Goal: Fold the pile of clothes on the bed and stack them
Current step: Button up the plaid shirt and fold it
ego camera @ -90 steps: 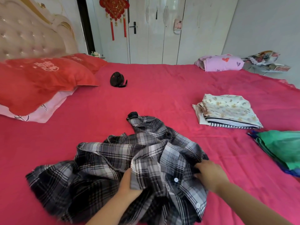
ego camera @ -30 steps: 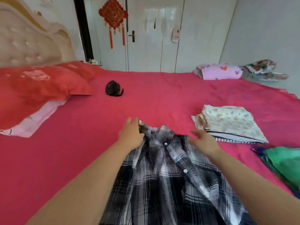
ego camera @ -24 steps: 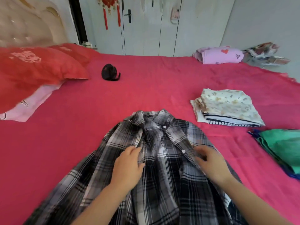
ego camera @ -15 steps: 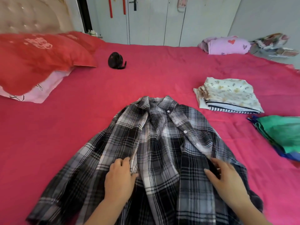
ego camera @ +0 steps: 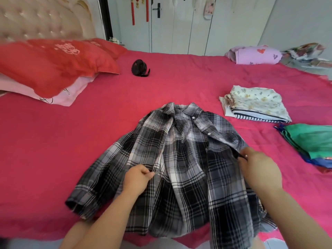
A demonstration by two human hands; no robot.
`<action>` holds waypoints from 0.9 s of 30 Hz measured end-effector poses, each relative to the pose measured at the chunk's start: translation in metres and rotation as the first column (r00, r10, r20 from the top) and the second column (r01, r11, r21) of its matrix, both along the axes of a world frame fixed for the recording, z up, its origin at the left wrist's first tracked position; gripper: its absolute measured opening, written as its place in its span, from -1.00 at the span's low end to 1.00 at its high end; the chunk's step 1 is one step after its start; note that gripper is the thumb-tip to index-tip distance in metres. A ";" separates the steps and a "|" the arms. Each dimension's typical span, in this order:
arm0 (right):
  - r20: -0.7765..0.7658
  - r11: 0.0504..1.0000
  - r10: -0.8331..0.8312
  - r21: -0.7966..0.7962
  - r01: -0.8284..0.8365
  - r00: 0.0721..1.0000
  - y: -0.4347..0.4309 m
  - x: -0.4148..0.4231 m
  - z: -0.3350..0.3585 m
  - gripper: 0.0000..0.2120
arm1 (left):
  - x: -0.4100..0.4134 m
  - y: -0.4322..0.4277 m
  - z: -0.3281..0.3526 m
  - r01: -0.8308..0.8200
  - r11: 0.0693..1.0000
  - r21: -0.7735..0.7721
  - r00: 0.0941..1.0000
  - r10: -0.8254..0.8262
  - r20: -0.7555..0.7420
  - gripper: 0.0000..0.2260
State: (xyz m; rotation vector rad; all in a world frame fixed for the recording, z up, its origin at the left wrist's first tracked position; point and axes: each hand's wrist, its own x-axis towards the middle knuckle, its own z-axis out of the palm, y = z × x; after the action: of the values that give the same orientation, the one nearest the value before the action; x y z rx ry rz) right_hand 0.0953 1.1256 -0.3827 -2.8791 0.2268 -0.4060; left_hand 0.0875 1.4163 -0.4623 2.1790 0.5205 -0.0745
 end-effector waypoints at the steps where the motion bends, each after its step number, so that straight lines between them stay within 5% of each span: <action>1: 0.022 1.000 0.004 -0.017 -0.004 1.000 0.000 -0.002 0.006 -0.85 | -0.001 0.002 0.003 -0.065 0.980 -0.190 0.998 0.068 0.011 -0.81; 3: 0.083 1.000 0.006 0.003 -0.006 0.997 0.004 -0.006 0.019 -0.83 | -0.006 0.005 0.013 -0.142 0.863 -0.485 0.987 0.158 -0.009 -0.84; 5: 0.164 0.998 0.041 0.035 -0.047 0.986 0.019 -0.011 0.031 -0.84 | -0.009 0.004 0.020 -0.122 0.839 -0.530 0.987 0.156 0.021 -0.85; 8: 0.153 0.957 0.258 0.098 -0.275 0.954 0.062 -0.023 0.027 -0.80 | -0.013 -0.007 0.027 0.013 0.958 -0.286 0.984 0.039 0.174 -0.87; 11: -0.115 0.873 0.469 0.206 -0.441 0.876 0.095 -0.044 -0.015 -0.76 | -0.024 -0.014 0.016 0.051 0.994 -0.098 0.976 -0.029 0.214 -0.93; 14: -0.271 0.873 0.472 0.277 -0.402 0.839 0.092 -0.063 -0.059 -0.79 | -0.041 -0.006 -0.006 0.019 0.998 0.062 0.966 -0.034 0.258 -0.98; 16: -0.290 0.891 0.420 0.314 -0.329 0.860 0.086 -0.069 -0.077 -0.75 | -0.051 -0.003 -0.018 0.078 0.990 0.117 0.966 -0.104 0.237 -0.83; 19: -0.323 0.922 0.372 0.236 -0.306 0.870 0.083 -0.075 -0.089 -0.69 | -0.060 -0.012 -0.029 0.212 0.936 0.282 0.969 -0.239 0.064 -0.45; 22: -0.384 0.903 0.401 0.017 -0.428 0.832 0.089 -0.085 -0.090 -0.79 | -0.059 -0.019 -0.028 0.229 0.864 0.448 0.963 -0.267 0.023 -0.54; 25: -0.307 0.793 0.467 -0.270 -0.546 0.829 0.095 -0.100 -0.086 -0.81 | -0.055 -0.018 -0.026 0.154 0.969 0.192 0.972 -0.184 0.146 -0.78; 27: -0.337 0.760 0.511 -0.253 -0.599 0.791 0.103 -0.110 -0.087 -0.77 | -0.055 -0.012 -0.024 0.083 0.989 -0.122 0.986 -0.064 0.152 -0.78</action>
State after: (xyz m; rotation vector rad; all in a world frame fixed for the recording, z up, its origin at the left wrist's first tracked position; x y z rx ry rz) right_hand -0.0149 1.2284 -0.4699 -3.1274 -0.7442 0.0444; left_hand 0.0327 1.4046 -0.4862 2.0595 0.3419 0.0140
